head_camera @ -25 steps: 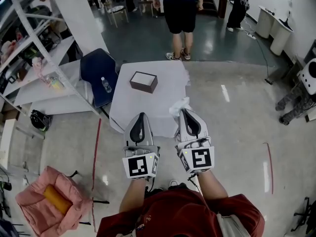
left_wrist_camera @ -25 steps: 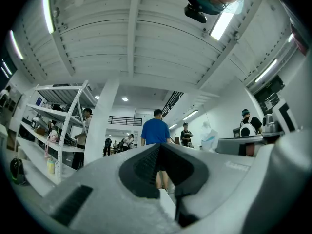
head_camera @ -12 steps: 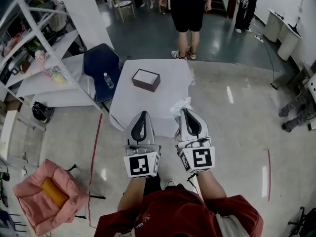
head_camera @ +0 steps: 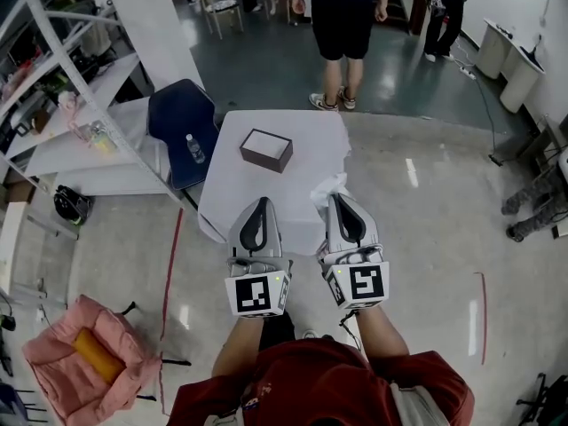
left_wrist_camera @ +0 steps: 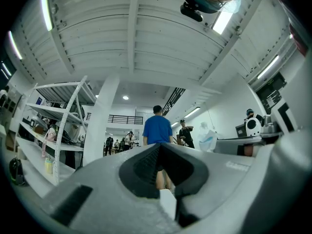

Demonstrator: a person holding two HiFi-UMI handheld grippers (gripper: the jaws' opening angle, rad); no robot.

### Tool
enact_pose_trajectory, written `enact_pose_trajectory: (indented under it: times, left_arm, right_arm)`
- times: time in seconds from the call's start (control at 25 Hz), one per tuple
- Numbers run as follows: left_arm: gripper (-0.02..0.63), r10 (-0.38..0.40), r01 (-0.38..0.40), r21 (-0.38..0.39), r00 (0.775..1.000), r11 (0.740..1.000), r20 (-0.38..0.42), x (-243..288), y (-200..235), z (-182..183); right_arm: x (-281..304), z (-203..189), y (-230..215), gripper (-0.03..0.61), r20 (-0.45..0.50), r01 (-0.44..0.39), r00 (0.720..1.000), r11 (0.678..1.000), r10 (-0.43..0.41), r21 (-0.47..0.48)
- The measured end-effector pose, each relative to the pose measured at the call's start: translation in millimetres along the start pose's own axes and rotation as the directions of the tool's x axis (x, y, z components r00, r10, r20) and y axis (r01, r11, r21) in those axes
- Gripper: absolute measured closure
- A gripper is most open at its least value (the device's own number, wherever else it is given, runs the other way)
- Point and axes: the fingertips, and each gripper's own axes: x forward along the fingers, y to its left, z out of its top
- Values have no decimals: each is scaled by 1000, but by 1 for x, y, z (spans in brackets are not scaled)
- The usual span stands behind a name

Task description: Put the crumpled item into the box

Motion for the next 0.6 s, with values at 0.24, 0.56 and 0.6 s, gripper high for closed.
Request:
enact_pose_trajectory:
  times: [0.24,0.56,0.6]
  left_arm:
    - [611,-1,1,-4,1000,1000,1,32,43,-7]
    - [611,15,-15,-15,1000,1000,2,63,105,-20]
    - [611,16,-16,-18,1000,1000,1,67,115,-20]
  right_arm:
    - [52,-9,14,575,-14,-5,1000,1000,5,-10]
    - [117,-26,42,575,-32,-26,999,999,25,-24]
    - [126,-27,47,575,-33,-26,999,999,25,-26]
